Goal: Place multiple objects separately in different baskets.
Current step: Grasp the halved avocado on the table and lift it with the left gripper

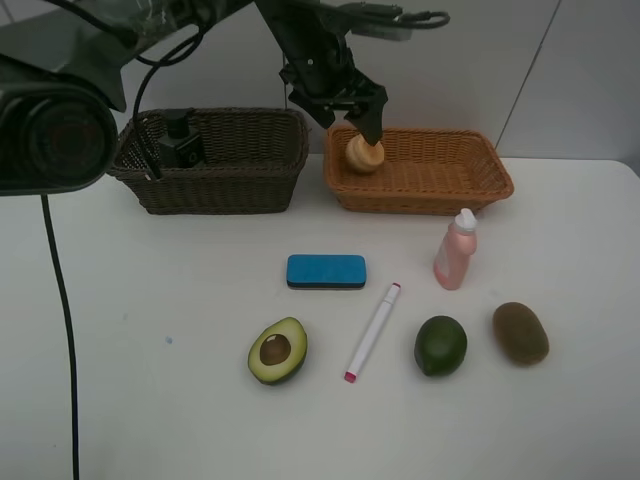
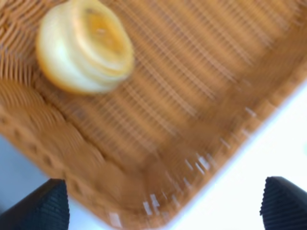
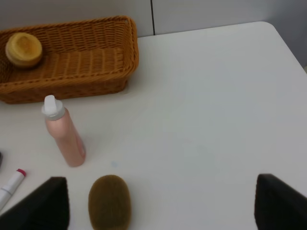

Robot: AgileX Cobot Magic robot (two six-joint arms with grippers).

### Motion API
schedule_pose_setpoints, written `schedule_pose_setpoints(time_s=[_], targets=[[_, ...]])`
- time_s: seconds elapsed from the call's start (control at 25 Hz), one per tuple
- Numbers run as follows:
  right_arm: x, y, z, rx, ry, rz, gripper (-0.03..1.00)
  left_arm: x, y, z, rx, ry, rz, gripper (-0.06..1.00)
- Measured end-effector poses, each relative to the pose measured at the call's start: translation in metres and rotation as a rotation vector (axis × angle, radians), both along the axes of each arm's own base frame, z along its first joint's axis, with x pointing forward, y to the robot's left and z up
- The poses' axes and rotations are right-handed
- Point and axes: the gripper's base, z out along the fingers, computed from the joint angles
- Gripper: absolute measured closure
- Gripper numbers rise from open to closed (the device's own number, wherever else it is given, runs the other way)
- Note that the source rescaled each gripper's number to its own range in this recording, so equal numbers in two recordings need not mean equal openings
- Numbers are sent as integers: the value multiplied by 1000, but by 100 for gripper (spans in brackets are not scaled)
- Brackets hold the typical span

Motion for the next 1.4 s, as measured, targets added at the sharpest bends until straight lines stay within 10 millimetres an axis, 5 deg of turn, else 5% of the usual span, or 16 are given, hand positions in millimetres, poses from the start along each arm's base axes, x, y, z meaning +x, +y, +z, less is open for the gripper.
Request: schedule_pose_setpoints(time_s=[0.16,0.32,0.68,1.04,1.4], targets=[[0,0,0,0,0,0,1,-10,4,24,-26,25,51,-2],[0,0,0,0,0,0,1,-30,5,26,4,92,71,-2],[0,0,0,0,0,0,1,-152,21,38,114,356,157,-2],[0,0,0,1,0,0,1,-225,53,-24,326,598,350,-2],[0,0,0,1,0,0,1,-233,29,-75,342,588,299,-2]])
